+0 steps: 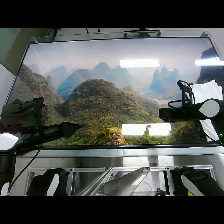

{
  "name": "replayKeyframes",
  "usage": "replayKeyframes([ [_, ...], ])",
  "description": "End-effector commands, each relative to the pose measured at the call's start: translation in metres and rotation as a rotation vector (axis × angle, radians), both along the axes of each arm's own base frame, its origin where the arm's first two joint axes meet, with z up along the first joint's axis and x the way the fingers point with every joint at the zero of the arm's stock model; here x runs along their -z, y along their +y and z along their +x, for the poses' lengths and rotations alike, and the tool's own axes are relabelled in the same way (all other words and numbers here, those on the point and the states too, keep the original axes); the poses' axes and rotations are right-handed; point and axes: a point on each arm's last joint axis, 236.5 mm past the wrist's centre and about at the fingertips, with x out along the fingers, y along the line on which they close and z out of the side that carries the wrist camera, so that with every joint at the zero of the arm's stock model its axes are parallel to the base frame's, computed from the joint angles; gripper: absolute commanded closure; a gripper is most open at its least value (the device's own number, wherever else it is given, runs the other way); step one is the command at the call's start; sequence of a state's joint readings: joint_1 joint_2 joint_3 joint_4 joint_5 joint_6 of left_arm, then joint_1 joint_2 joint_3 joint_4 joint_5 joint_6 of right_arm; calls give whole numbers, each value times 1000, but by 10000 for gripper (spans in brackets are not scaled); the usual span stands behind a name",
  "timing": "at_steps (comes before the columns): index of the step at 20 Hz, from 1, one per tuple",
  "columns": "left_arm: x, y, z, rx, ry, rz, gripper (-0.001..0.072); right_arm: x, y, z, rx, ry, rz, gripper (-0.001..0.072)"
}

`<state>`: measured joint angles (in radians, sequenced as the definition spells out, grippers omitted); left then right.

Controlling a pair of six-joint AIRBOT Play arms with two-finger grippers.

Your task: Fold the shirts.

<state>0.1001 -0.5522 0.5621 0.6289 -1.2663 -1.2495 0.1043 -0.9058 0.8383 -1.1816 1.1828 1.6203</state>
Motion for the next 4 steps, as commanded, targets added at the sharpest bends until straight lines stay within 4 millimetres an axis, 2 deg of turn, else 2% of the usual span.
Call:
replayKeyframes([
  [1,0,0,0,-5,-3,-1,697,1,0,-1,-3,1,-1,692],
  [4,0,0,1,-6,-4,-1,697,1,0,-1,-3,1,-1,692],
])
